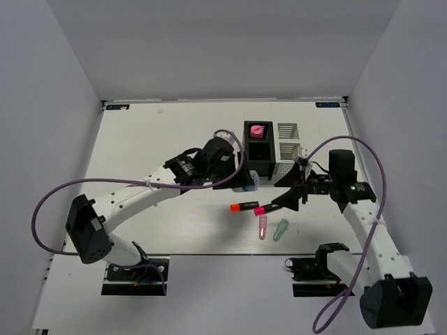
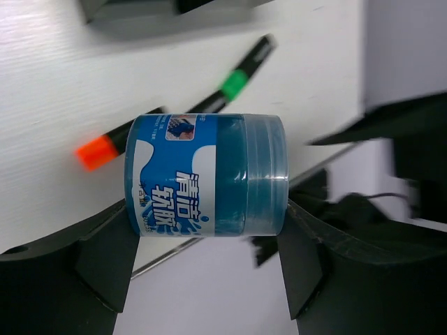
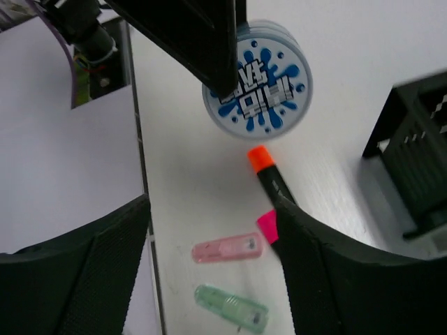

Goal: Sort the stationery into containers
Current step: Pass the stationery from the left arm to the right

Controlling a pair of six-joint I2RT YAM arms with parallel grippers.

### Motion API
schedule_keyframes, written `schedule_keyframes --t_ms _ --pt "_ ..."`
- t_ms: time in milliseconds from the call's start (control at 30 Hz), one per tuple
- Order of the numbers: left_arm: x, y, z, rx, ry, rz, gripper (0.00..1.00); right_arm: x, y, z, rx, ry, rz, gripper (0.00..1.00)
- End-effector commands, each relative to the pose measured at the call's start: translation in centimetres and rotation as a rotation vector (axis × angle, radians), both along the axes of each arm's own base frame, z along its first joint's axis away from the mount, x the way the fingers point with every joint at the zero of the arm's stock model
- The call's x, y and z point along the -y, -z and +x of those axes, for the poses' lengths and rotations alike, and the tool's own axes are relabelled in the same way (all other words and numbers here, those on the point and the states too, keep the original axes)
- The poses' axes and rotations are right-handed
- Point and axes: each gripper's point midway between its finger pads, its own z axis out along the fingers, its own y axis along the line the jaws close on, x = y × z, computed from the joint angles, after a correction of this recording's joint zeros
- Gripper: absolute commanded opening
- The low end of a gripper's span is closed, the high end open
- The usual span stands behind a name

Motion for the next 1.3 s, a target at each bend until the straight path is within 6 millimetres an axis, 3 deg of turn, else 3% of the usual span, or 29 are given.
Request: schedule_keyframes --t_ms 0,33,67,167,267,400,533,600,933,1033,1267 --pt "3.3 -6.3 0.8 -0.045 -0.005 -0.279 0.0 -1.7 -4.2 1.2 0.164 -0.172 0.152 0.76" --pt "4.1 -7.1 0.7 -0.066 0.021 -0.323 0.0 -1.8 -4.4 1.2 0.118 -0.154 0.16 0.78" --pt "4.1 -7.3 1.8 -0.094 -0.024 -0.351 0.0 -2.0 -5.1 2.3 0.221 -0.148 0.163 0.81" --pt "5.0 -8.4 3.3 -0.108 -0.05 -0.406 0.0 -2.1 -5.4 2.7 0.209 -0.128 0.153 0.89" --pt "5.9 -9.1 4.1 -0.129 -0.077 -0.439 0.0 -1.9 -4.8 4.7 0.234 -0.038 0.123 0.89" --pt "6.9 -9.0 4.2 -0.155 -0.081 -0.453 0.0 -1.9 -4.3 6.5 0.221 0.056 0.115 0.89" --pt "7.3 -8.7 4.2 -0.171 -0.081 -0.464 0.0 -1.9 -5.0 8.4 0.171 0.135 0.086 0.89" --pt "7.4 -8.9 4.0 -0.169 -0.072 -0.472 0.0 -1.8 -4.0 8.7 0.112 0.155 0.059 0.89" --pt "8.2 -9.8 2.9 -0.176 -0.031 -0.498 0.0 -2.4 -3.4 9.8 -0.003 0.19 0.051 0.88" --pt "8.3 -9.7 2.6 -0.184 -0.027 -0.493 0.0 -2.7 -3.9 9.6 -0.013 0.176 0.075 0.85" --pt "8.0 -9.0 2.2 -0.193 -0.027 -0.487 0.0 -3.4 -4.6 9.1 -0.053 0.124 0.13 0.58"
